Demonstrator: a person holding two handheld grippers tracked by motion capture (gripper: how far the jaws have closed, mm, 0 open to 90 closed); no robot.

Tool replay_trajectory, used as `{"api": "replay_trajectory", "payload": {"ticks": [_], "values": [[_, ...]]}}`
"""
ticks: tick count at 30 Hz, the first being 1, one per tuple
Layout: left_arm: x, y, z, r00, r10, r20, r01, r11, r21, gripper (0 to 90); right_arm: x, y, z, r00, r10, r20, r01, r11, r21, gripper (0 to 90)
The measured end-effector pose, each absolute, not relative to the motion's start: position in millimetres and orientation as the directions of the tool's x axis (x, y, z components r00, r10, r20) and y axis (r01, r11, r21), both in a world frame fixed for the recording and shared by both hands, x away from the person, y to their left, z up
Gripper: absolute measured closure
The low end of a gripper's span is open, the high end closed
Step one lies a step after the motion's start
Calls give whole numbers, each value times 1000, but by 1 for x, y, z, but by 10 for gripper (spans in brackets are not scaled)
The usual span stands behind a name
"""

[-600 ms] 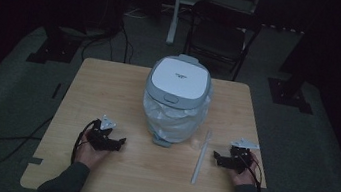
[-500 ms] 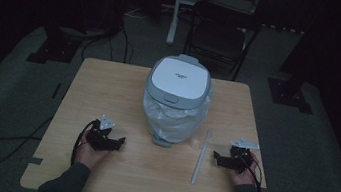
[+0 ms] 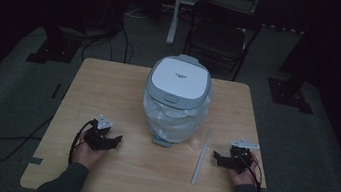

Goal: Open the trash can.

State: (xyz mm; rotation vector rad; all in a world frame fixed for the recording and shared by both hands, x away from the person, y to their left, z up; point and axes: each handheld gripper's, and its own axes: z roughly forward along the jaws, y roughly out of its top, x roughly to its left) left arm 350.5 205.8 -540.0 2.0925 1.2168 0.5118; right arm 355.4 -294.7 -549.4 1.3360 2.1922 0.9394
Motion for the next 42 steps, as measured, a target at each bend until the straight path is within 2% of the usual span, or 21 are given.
{"api": "replay_trajectory", "payload": {"ticks": [10, 15, 20, 29, 42], "values": [[347, 209, -527, 502, 865, -1, 615, -356, 703, 577, 355, -295, -549, -460, 888, 4, 615, 315, 722, 122], [346, 213, -519, 513, 858, -37, 620, -341, 707, 608, 355, -295, -549, -460, 888, 4, 615, 316, 722, 122], [344, 216, -507, 558, 827, -73, 610, -349, 712, 683, 355, -295, -549, -460, 888, 4, 616, 315, 722, 122], [344, 209, -485, 593, 804, -49, 564, -371, 738, 680, 355, -295, -549, -459, 888, 5, 616, 315, 723, 122], [345, 206, -455, 620, 782, -66, 526, -351, 775, 674, 355, -295, -549, -460, 888, 4, 616, 315, 722, 122]]}}
